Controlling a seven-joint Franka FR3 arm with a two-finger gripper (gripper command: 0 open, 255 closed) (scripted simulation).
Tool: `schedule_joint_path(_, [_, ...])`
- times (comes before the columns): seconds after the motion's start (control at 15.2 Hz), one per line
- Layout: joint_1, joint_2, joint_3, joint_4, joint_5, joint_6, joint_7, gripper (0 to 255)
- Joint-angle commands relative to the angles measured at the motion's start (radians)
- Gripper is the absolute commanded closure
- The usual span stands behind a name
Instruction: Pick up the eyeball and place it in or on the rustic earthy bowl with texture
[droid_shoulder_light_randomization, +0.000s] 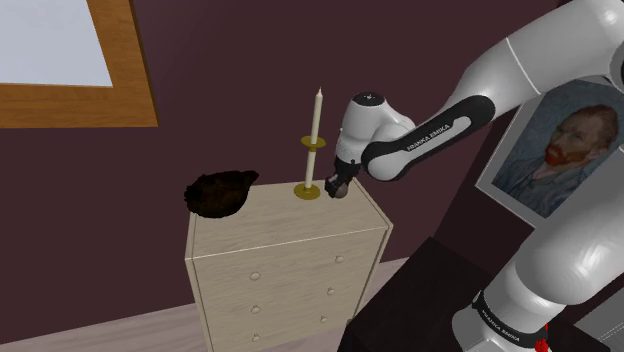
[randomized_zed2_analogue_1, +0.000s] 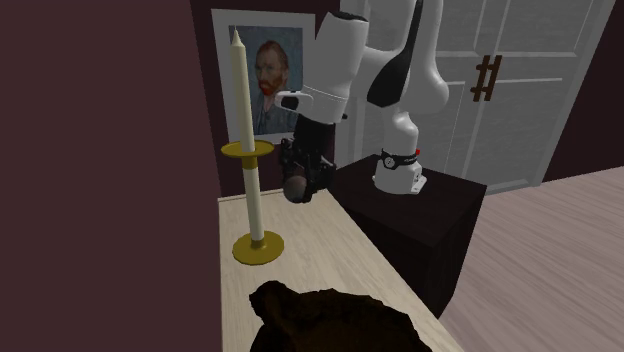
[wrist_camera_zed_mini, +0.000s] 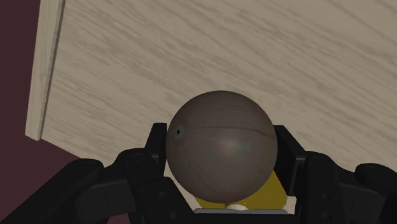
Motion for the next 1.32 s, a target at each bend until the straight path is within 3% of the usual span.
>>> schedule_joint_path(0.0, [0.004,-0.023,-0.001,0.005,0.025,-0.026,-0.023,255])
schedule_joint_path(1.25, [0.037,-0.179,-0.022,0.121,0.157,-0.281,-0.156,255])
